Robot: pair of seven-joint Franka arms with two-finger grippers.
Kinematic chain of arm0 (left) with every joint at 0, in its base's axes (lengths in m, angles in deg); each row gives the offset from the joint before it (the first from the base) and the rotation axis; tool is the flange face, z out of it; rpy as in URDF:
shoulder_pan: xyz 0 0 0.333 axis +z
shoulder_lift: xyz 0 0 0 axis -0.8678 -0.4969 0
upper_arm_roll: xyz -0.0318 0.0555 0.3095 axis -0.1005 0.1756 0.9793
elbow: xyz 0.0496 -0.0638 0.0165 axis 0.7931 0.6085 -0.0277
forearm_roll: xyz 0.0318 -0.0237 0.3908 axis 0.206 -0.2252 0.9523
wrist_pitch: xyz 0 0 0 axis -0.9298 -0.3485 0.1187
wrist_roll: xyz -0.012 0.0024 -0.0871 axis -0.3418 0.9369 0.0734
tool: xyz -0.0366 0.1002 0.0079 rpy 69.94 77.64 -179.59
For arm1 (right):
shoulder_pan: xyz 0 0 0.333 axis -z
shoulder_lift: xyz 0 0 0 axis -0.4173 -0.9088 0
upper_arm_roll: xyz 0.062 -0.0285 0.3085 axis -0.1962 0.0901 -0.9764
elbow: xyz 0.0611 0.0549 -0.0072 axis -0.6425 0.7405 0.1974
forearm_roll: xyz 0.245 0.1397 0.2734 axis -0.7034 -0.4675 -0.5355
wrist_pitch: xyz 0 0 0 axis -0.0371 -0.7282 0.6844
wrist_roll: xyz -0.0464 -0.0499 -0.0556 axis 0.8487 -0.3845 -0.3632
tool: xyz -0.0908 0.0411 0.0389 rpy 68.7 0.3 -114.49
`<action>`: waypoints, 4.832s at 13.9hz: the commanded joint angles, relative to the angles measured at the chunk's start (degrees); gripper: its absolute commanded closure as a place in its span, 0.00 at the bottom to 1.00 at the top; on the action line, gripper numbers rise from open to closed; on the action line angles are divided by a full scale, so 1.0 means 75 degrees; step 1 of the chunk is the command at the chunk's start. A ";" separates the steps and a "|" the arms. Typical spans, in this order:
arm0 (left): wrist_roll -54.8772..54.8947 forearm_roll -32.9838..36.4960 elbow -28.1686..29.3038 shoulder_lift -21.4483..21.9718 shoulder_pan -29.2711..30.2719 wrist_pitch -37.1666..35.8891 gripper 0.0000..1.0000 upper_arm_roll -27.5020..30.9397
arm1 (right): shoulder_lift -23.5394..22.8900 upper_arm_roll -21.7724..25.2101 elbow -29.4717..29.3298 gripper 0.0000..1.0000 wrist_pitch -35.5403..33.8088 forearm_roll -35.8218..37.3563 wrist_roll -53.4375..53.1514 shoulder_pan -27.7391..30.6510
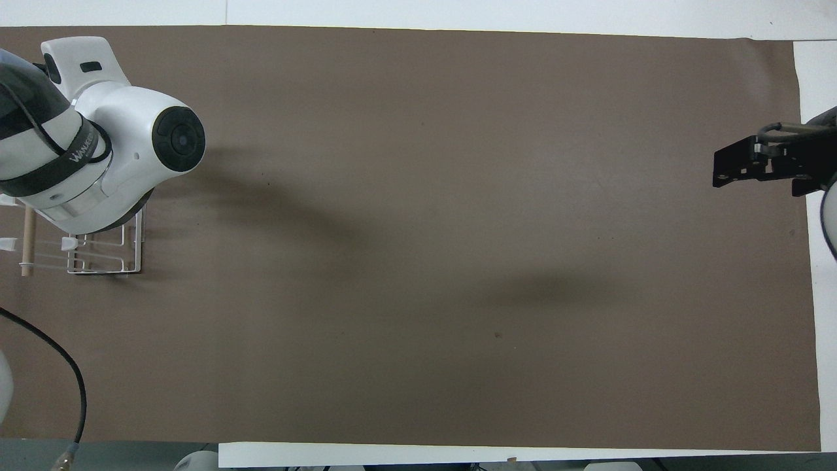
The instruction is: Hang cup on cup holder
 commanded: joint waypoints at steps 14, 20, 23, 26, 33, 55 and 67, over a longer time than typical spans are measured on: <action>-0.1015 -0.0057 0.1033 0.0274 -0.0456 -0.0787 0.58 -0.0101 | 0.0101 -0.0130 -0.0269 0.00 -0.0956 0.0009 0.0836 0.0533; -0.1250 -0.0069 0.1115 0.0250 -0.0151 -0.0222 0.57 -0.0101 | 0.0125 -0.0130 -0.0222 0.00 -0.0968 0.0008 0.0813 0.0510; -0.1308 -0.0069 0.1371 0.0274 -0.0093 0.0046 0.57 -0.0101 | 0.0125 -0.0130 -0.0222 0.00 -0.0968 0.0008 0.0813 0.0510; -0.1426 -0.0069 0.1537 0.0227 -0.0046 0.0281 0.56 -0.0101 | 0.0125 -0.0130 -0.0222 0.00 -0.0979 0.0008 0.0813 0.0510; -0.1028 -0.0337 0.1385 0.0274 -0.0010 0.0106 0.00 -0.0101 | 0.0125 -0.0130 -0.0222 0.00 -0.0968 0.0008 0.0813 0.0510; 1.1209 -0.9068 -0.2049 0.1141 0.1371 -0.3151 0.00 0.0004 | 0.0136 -0.0130 -0.0222 0.00 -0.0968 0.0008 0.0813 0.0510; 1.3997 -1.0440 -0.2522 0.1526 0.1572 -0.3059 0.00 -0.0043 | 0.0136 -0.0130 -0.0222 0.00 -0.0968 0.0008 0.0813 0.0510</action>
